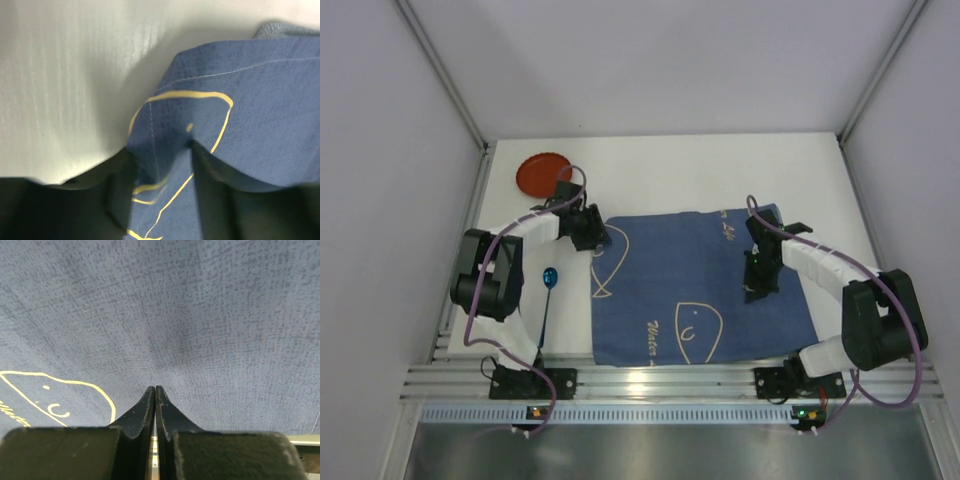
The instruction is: Set the dinner table for one person
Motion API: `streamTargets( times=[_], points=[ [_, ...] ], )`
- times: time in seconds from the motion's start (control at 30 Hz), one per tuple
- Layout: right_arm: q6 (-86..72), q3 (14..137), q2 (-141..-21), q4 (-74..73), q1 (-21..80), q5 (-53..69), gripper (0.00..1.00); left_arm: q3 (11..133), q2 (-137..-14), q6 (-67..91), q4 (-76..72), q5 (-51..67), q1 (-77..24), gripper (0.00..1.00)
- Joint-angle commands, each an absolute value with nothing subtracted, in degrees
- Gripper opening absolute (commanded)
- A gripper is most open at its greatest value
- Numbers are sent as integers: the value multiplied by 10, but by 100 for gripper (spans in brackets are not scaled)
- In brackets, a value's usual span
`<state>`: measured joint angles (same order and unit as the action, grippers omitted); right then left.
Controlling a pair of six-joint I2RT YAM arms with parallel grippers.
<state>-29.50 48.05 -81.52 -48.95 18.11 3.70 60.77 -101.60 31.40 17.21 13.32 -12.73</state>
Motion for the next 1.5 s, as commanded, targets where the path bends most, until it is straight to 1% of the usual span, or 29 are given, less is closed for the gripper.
streamTargets(
  times=[0.0, 0.07, 0.1, 0.13, 0.17, 0.3, 0.4, 0.43, 0.5, 0.53, 0.57, 0.67, 0.87, 1.13, 1.23, 1.3, 1.33, 1.37, 1.4, 1.43, 1.47],
  points=[
    [-280, 499, -822, -490, 178, 44, 0, 625, -1011, 310, 133, 164, -125, 47],
    [-279, 494, -822, -486, 178, 47, 0, 634, -993, 310, 140, 157, -126, 27],
    [-277, 493, -822, -482, 178, 47, 0, 642, -985, 309, 147, 140, -127, 8],
    [-276, 489, -821, -480, 178, 49, 0, 645, -976, 309, 162, 126, -128, 2],
    [-275, 488, -821, -477, 178, 51, 0, 647, -952, 302, 169, 112, -134, 0],
    [-274, 476, -819, -467, 179, 57, 0, 653, -889, 280, 188, 49, -152, 0],
    [-272, 467, -819, -461, 179, 61, 0, 652, -866, 272, 208, 34, -156, 0],
    [-271, 464, -819, -460, 178, 63, 0, 653, -865, 272, 215, 19, -156, 14],
    [-269, 461, -817, -456, 179, 66, 0, 650, -870, 272, 239, 5, -156, 51],
    [-269, 461, -816, -456, 179, 67, 0, 651, -872, 273, 250, 3, -155, 73],
    [-267, 459, -815, -456, 178, 68, 0, 654, -877, 279, 262, -26, -156, 98],
    [-267, 458, -808, -455, 178, 71, 0, 651, -873, 293, 291, -61, -156, 98],
    [-263, 453, -799, -454, 179, 81, 0, 629, -888, 307, 294, -64, -156, 98],
    [-259, 452, -793, -454, 179, 93, 0, 627, -882, 309, 260, -14, -161, 98],
    [-253, 466, -789, -454, 179, 111, 0, 643, -892, 311, 272, -28, -170, 98],
    [-243, 478, -781, -454, 180, 133, 0, 660, -890, 313, 280, -62, -170, 98],
    [-242, 492, -772, -455, 179, 136, 9, 667, -889, 311, 295, -75, -169, 98],
    [-239, 501, -766, -463, 179, 136, 20, 676, -891, 309, 301, -101, -166, 98],
    [-237, 508, -762, -468, 179, 134, 37, 692, -893, 304, 307, -104, -163, 98],
    [-237, 524, -759, -474, 179, 132, 66, 701, -896, 299, 315, -106, -158, 98],
    [-234, 532, -758, -486, 179, 128, 75, 711, -907, 293, 323, -109, -147, 98]
  ],
)
